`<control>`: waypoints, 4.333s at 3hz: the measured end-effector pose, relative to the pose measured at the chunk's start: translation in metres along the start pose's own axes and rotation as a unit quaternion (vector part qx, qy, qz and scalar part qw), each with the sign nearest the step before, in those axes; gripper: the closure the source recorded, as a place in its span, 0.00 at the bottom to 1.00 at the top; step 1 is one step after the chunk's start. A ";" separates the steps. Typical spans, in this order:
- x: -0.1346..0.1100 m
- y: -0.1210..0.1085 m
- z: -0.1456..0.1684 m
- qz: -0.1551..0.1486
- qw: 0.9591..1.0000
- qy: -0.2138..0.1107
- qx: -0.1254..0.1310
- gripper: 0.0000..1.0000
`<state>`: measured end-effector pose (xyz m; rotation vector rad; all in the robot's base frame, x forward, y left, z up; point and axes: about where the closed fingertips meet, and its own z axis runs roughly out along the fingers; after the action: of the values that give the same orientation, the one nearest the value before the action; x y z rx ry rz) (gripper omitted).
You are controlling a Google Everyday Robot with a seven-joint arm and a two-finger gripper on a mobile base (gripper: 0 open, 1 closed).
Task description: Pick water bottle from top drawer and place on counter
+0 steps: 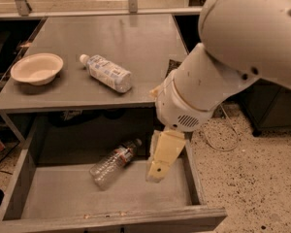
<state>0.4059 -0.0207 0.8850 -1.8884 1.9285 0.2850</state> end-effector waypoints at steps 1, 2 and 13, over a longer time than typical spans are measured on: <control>0.000 0.000 0.002 0.000 1.000 -0.001 -0.001 0.00; -0.004 0.002 0.006 -0.009 1.000 0.002 0.001 0.00; -0.048 -0.017 0.236 -0.097 0.993 -0.019 -0.058 0.00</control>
Offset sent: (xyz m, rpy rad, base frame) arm -0.0018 0.0121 -0.0102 -0.0149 -0.0137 0.0314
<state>0.4589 0.1238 0.6984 -2.1122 1.7206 0.3772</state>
